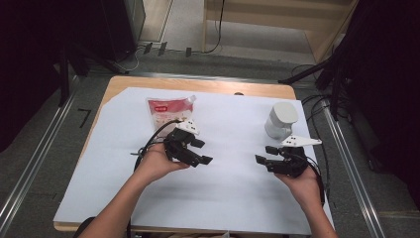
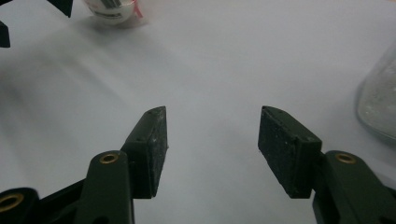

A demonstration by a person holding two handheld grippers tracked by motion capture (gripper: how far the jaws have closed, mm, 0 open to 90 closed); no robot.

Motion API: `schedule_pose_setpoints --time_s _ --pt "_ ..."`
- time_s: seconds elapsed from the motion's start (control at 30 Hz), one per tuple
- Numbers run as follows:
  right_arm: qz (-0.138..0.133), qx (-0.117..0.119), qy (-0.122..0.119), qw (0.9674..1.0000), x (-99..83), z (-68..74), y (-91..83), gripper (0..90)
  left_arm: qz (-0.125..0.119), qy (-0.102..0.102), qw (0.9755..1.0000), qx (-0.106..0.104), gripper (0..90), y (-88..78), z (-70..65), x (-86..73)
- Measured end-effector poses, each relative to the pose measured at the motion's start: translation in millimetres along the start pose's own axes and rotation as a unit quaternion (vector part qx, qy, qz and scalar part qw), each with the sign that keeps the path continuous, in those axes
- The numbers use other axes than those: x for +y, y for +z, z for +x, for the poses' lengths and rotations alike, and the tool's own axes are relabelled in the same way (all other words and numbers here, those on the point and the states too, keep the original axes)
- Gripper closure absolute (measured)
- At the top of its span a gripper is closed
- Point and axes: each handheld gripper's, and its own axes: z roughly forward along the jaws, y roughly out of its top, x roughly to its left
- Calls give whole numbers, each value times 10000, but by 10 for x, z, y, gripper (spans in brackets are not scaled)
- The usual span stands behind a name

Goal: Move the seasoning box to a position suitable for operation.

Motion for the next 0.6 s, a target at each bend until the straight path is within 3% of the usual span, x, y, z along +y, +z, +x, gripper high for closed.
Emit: schedule_pose_setpoints --time_s 0.1,0.37,0.6 --pt "-111 -128 -38 9998 10 -32 -32 405 -15 -24 10000 -5 324 -2 4 -4" --pt "-200 -345 129 9991 20 -136 -121 389 -59 33 10000 39 331 -28 -11 4" --pt "-304 -596 268 9974 38 -257 -174 307 -58 38 10000 30 332 -56 -18 1"
